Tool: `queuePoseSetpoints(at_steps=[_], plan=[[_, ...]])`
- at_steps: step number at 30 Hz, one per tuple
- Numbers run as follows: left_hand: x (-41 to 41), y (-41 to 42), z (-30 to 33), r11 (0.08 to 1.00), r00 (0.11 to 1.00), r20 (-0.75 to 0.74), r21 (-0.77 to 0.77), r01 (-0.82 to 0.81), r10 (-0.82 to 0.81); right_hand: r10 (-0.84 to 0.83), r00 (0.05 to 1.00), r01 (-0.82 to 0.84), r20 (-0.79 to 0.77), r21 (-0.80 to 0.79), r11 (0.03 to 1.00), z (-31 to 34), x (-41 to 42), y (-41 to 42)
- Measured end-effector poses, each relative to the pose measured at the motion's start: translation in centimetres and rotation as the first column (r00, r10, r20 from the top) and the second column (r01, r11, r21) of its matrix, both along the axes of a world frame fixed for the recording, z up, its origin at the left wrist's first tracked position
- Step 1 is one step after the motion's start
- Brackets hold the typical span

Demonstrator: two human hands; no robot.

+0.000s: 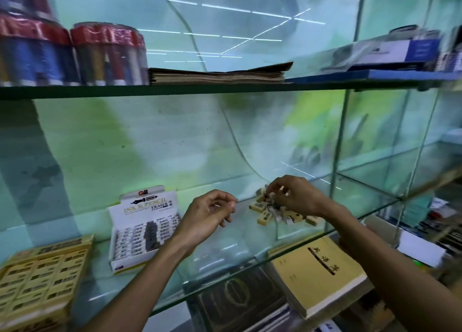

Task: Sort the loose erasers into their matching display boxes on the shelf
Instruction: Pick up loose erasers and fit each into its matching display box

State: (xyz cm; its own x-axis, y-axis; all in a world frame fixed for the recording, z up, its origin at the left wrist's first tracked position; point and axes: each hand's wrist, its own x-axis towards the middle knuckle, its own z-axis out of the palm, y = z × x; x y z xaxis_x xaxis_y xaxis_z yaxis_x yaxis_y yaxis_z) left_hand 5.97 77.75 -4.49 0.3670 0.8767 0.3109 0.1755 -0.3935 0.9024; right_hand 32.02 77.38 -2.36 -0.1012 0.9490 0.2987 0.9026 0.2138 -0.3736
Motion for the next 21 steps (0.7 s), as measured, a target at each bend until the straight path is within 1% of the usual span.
queuePoseSetpoints(at_steps=[2, 6, 7, 9, 11, 13, 16, 19, 21], plan=[[1.0, 0.1, -0.1, 1.0, 1.0, -0.011, -0.012, -0.007, 0.007, 0.015, 0.992, -0.009, 0.128, -0.046, 0.999, 0.3, 0.5, -0.3], [2.4, 0.2, -0.3, 1.0, 0.999, -0.044, -0.018, -0.02, 0.019, 0.107, 0.976, -0.104, 0.188, -0.03, 0.994, 0.1, 0.1, -0.7], [2.6, 0.2, -0.4, 1.0, 0.999, -0.048, -0.014, -0.023, 0.022, 0.117, 0.967, -0.111, 0.227, -0.035, 0.993, -0.2, -0.2, -0.7], [2.8, 0.3, -0.3, 1.0, 0.998, -0.05, -0.007, -0.028, 0.028, 0.096, 0.939, -0.077, 0.331, -0.072, 0.994, -0.9, -1.0, -0.8], [2.7, 0.5, -0.1, 0.999, 0.998, -0.053, -0.002, -0.035, 0.035, 0.077, 0.925, -0.051, 0.373, -0.078, 0.996, -1.5, -1.5, -0.7], [2.4, 0.7, 0.1, 0.999, 0.998, -0.048, -0.001, -0.042, 0.042, 0.078, 0.937, -0.07, 0.339, -0.035, 0.997, -1.6, -1.9, -0.6], [1.7, 0.9, 0.2, 0.998, 0.998, -0.031, -0.009, -0.06, 0.06, 0.125, 0.956, -0.163, 0.266, 0.126, 0.979, -1.7, -1.7, -0.2], [1.2, 1.2, 0.4, 0.997, 0.998, -0.005, -0.049, -0.067, 0.067, 0.182, 0.983, -0.183, 0.026, 0.237, 0.954, -1.6, -1.8, -0.4], [1.1, 1.1, 0.5, 0.996, 0.999, 0.006, -0.079, -0.047, 0.048, 0.218, 0.975, -0.199, -0.031, 0.301, 0.933, -1.4, -2.4, -0.6]])
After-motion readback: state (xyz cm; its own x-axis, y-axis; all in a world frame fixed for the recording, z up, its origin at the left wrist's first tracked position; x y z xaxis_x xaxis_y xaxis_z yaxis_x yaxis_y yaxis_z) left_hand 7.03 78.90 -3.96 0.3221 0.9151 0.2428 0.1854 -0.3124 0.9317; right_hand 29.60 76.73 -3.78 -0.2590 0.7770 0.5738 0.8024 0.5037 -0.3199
